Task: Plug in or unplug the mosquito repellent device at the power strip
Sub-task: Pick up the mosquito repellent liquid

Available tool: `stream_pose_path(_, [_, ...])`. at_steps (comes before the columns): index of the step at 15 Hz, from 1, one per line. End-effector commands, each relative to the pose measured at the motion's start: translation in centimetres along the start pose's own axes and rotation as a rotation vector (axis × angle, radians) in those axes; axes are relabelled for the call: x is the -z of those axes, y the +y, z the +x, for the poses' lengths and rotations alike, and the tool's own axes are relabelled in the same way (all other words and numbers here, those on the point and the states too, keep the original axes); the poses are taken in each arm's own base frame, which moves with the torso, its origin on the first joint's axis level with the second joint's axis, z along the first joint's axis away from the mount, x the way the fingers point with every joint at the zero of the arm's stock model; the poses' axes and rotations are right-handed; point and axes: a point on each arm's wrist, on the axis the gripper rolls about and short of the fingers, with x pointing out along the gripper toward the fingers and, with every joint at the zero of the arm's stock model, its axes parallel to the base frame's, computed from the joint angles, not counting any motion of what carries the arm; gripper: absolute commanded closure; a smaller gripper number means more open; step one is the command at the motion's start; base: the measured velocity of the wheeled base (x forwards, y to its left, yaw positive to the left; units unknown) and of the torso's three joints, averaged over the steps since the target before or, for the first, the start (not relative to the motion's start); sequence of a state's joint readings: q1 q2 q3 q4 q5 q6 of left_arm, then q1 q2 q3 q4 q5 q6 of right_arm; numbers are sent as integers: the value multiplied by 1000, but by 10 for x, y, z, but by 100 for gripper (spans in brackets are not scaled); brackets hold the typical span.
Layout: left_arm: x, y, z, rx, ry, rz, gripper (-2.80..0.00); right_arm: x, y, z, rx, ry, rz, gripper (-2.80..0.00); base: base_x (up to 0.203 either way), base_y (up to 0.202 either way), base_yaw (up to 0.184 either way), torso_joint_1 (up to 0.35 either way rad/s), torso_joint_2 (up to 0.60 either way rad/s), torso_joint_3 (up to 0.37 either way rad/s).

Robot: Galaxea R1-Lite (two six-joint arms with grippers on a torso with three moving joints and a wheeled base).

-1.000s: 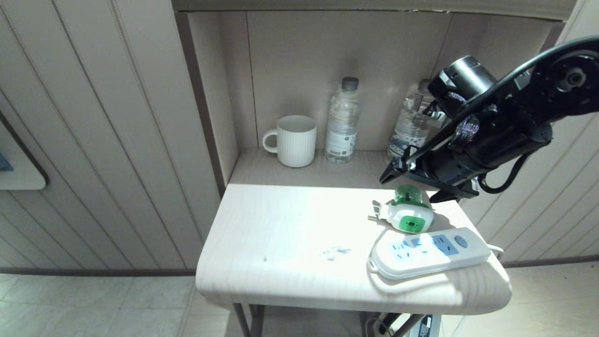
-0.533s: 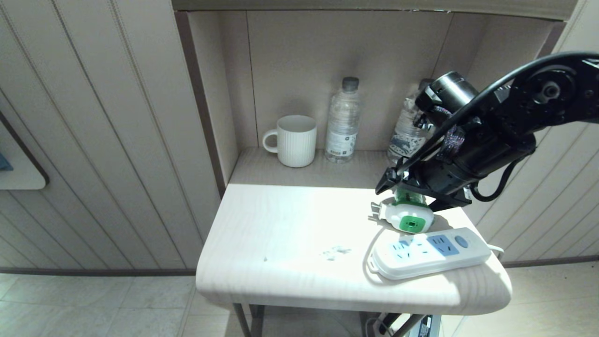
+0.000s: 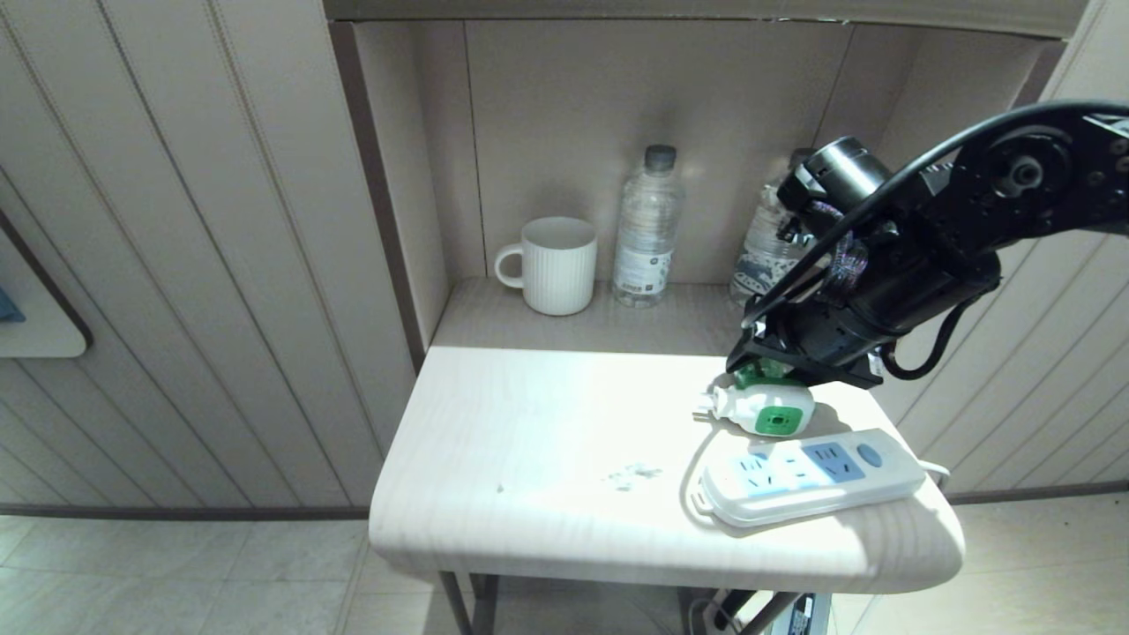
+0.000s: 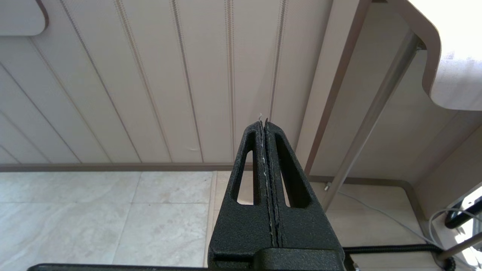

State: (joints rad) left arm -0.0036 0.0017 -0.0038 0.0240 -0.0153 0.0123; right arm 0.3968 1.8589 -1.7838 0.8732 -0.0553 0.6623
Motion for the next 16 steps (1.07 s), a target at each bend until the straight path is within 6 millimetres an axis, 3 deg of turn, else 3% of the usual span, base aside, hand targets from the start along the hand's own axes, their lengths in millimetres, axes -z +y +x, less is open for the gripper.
stream_pose_path(1, [0, 0, 0, -1, 0, 0, 0, 0, 0, 2, 5, 7, 1, 0, 0, 0, 0, 0, 0, 0])
stream_pose_path(7, [0, 0, 0, -1, 0, 0, 0, -3, 3, 3, -8, 1, 12, 0, 0, 0, 0, 0, 0, 0])
stream_pose_path(16, [0, 0, 0, -1, 0, 0, 0, -10, 7, -28, -85, -72, 70, 0, 0, 0, 0, 0, 0, 0])
